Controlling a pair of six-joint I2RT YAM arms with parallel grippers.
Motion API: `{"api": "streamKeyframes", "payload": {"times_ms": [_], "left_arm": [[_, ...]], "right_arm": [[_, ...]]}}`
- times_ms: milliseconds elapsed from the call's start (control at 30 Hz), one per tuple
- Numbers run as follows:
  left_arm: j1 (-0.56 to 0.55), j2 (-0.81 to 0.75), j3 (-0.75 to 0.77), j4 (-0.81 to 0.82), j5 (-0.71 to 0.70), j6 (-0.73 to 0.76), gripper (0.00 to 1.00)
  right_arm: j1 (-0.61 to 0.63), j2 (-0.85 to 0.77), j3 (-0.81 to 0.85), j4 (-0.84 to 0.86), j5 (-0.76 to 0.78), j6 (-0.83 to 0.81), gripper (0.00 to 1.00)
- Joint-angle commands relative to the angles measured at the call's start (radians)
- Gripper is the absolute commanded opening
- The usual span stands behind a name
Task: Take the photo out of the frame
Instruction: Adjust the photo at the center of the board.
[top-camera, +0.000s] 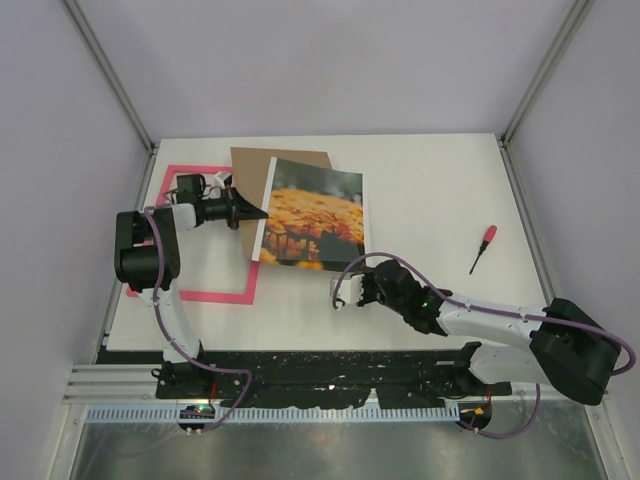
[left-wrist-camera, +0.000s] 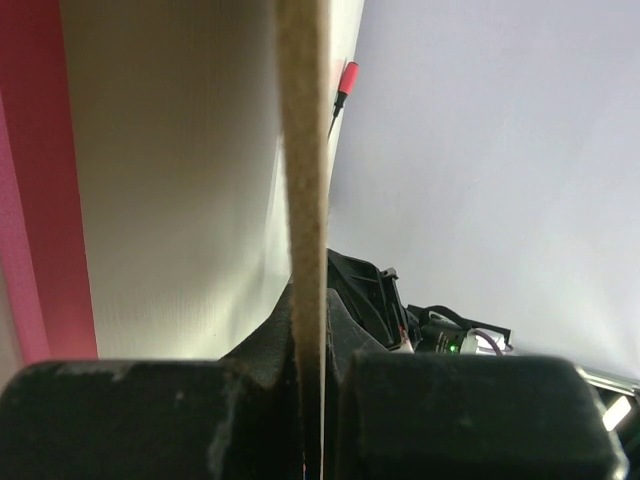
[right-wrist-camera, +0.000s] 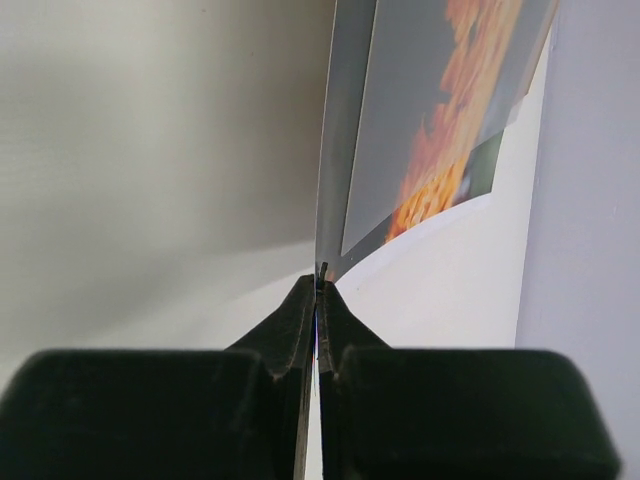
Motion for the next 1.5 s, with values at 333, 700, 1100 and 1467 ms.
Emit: {"api": "streamKeyframes", "payload": {"times_ms": [333,700,1100,1467], "left_arm": [[0.014,-0.069,0.01,0.075,0.085,-0.011,0.0],[0.014,-0.08,0.018,0.074,0.097,-0.011,0.0],[0.014,-0.121,0.131,-0.248,0.073,0.219,0.0],[0.013,-0.103,0.289,-0.607,0.042,0.477,0.0]], "right_arm": [[-0.097,-0.076,-0.07,-0.105,-0.089,-0.033,0.08],[-0.255,-0.139,-0.123,-0.172,-0.135,-0.061,0.08],[-0.384,-0.3,-0.16,-0.413,-0.157,-0.105,0.08],[-0.51,-0.332,-0.172,-0.536,-0.197,-0.153,0.08]]}}
